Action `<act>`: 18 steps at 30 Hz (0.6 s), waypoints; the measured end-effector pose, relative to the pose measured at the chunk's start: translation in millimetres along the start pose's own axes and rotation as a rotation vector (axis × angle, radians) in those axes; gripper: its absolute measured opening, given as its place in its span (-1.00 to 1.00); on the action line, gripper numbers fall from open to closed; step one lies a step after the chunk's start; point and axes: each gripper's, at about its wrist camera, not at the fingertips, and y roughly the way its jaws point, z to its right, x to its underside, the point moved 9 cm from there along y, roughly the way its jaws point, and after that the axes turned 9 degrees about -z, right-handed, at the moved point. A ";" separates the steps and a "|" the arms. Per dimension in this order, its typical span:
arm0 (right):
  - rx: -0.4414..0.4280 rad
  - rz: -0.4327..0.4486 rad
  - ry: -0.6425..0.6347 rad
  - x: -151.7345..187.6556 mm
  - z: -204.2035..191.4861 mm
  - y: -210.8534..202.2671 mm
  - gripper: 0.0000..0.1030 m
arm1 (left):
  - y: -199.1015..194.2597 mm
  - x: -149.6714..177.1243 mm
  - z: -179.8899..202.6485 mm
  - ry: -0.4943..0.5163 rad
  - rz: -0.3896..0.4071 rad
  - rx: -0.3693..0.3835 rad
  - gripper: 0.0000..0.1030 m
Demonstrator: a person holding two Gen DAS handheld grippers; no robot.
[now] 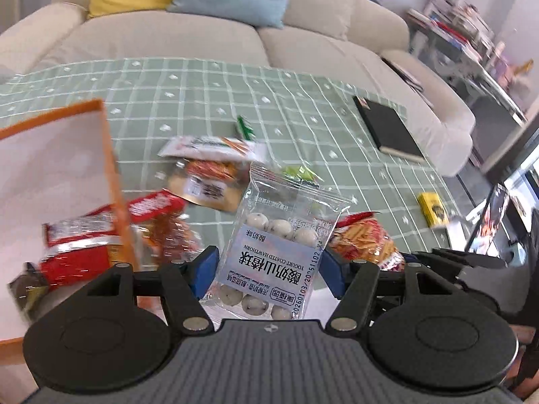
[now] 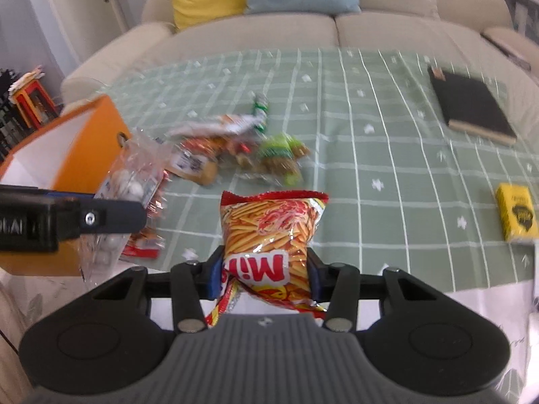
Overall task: Organize snacks
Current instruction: 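Lift both held bags and carry them over the orange box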
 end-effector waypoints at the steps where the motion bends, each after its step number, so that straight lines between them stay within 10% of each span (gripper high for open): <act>1: -0.001 0.012 -0.010 -2.1 -4.5 -5.0 -0.13 | -7.0 -1.2 -4.2 -0.015 0.006 -0.007 0.43; 18: -0.129 0.139 -0.247 -66.3 -140.3 -55.3 -0.13 | -94.8 -10.1 -116.2 -0.216 0.095 -0.127 0.43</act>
